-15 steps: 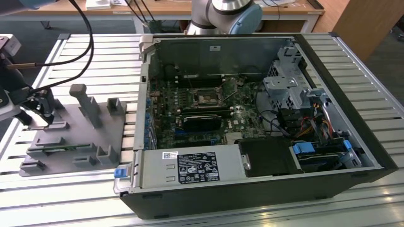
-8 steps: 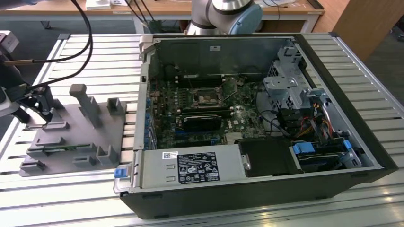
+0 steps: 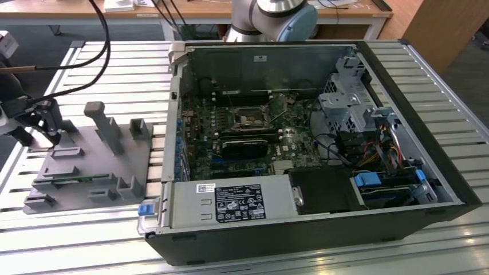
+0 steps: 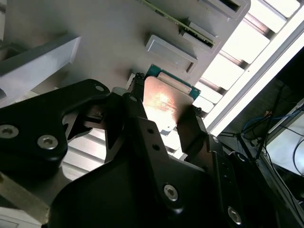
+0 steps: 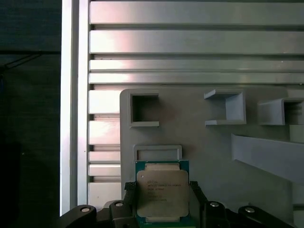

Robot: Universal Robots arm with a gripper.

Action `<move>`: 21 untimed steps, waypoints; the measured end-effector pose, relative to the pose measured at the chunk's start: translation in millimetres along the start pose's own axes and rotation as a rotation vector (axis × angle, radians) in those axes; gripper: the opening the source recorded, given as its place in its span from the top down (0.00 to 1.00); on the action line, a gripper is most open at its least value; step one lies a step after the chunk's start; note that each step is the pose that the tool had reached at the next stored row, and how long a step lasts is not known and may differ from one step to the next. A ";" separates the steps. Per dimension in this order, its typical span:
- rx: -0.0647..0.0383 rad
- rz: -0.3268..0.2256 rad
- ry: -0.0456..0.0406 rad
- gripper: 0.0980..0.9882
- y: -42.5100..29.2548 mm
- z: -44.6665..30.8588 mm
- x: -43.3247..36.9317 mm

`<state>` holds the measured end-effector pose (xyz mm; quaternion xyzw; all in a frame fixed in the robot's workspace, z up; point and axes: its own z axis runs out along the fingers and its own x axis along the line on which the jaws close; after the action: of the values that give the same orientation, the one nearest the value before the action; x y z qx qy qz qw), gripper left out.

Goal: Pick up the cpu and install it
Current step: 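Pick up the cpu and move it towards the insertion slot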

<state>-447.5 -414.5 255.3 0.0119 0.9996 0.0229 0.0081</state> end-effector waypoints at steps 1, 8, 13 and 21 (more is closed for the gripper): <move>0.000 0.000 0.0000 0.52 0.1 -1.3 0.0; 0.000 0.000 0.0000 0.52 0.4 -8.3 -0.1; 0.000 0.000 -0.0001 0.52 0.6 -12.7 -0.2; 0.000 0.000 0.0000 0.52 0.9 -19.5 -0.3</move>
<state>-447.5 -414.5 274.8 0.0118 0.9996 0.0229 0.0081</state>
